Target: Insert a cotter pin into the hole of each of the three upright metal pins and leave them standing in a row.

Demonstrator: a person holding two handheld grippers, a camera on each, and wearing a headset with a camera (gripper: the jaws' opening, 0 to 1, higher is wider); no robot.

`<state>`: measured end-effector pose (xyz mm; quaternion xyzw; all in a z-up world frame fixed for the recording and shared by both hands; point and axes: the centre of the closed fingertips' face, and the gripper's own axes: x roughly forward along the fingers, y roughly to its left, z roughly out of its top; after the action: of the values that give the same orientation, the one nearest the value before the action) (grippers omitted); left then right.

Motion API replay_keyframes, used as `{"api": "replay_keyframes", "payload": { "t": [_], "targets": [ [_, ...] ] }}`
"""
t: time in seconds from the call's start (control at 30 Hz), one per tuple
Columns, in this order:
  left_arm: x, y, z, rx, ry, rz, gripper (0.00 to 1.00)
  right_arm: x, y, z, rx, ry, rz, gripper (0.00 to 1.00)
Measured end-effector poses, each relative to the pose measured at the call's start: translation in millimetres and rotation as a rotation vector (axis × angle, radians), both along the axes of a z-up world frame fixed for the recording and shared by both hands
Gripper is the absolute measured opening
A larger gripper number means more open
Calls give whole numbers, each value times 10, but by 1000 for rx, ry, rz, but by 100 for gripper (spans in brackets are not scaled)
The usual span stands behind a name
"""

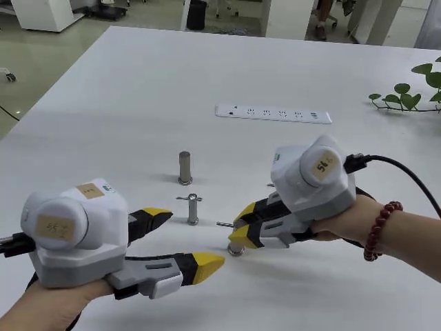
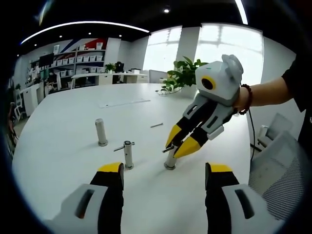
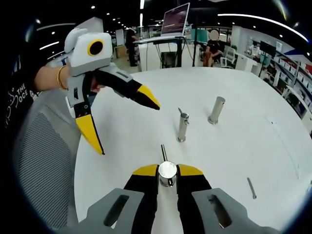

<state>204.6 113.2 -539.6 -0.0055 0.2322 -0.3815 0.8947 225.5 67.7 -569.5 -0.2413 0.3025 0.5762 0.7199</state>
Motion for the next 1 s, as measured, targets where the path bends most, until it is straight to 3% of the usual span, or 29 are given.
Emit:
{"api": "replay_keyframes", "payload": {
  "t": [0.57,1.0],
  "targets": [
    [73,38,58,3,-32,24,83,18,-16,8,-4,-5,-4,8],
    [86,25,85,9,-43,22,93,100,0,102,-6,-12,9,8]
  ]
}}
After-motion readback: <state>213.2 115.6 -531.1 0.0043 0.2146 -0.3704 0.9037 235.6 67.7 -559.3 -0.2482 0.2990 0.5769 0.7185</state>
